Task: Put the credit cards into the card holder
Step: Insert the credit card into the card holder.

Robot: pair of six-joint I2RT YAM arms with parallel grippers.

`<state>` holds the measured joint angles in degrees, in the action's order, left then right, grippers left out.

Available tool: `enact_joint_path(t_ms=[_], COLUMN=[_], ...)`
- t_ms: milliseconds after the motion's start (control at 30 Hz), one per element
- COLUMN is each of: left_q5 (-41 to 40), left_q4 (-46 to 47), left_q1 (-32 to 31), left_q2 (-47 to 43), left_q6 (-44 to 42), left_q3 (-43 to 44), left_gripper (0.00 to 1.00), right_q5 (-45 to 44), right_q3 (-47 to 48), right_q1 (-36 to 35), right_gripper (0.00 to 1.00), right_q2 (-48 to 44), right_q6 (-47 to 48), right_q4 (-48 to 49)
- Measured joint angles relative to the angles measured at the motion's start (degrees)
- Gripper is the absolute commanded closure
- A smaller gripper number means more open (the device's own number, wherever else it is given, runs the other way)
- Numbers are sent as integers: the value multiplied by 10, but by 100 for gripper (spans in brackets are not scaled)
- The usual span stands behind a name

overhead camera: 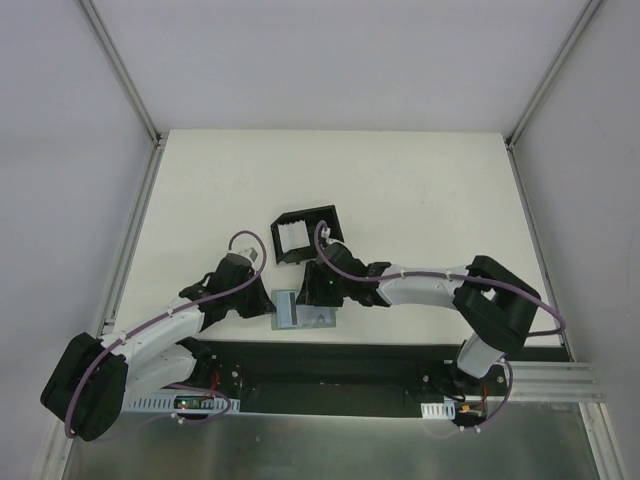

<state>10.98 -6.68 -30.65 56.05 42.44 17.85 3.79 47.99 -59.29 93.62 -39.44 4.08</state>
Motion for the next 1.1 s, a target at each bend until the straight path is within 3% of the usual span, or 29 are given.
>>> enact_joint_path(t_ms=[233,333,433,533,667,1100], left_q5=[0,0,0,0,0,0], left_q4=[0,-1,-1,-1,-1,-1], left_q1=[0,0,0,0,0,0], left_q2=[0,-2,-3,-4,-6,-12], left_q6=[0,0,0,0,0,0], left_q3=[0,0,0,0,0,0], left_gripper=[100,100,100,100,100,100], right_q5=[23,32,42,46,38,14], right_q3=[63,82,102,115,116,102], right_q1=[-22,-25,-27,-28,-30,-29], right_gripper=[55,64,64,64,52,48], right_q2=[62,73,79,81,79,61], right_q6=[21,30,38,42,45,49], right_q4=[-17,-25,-26,-26,-34,-80])
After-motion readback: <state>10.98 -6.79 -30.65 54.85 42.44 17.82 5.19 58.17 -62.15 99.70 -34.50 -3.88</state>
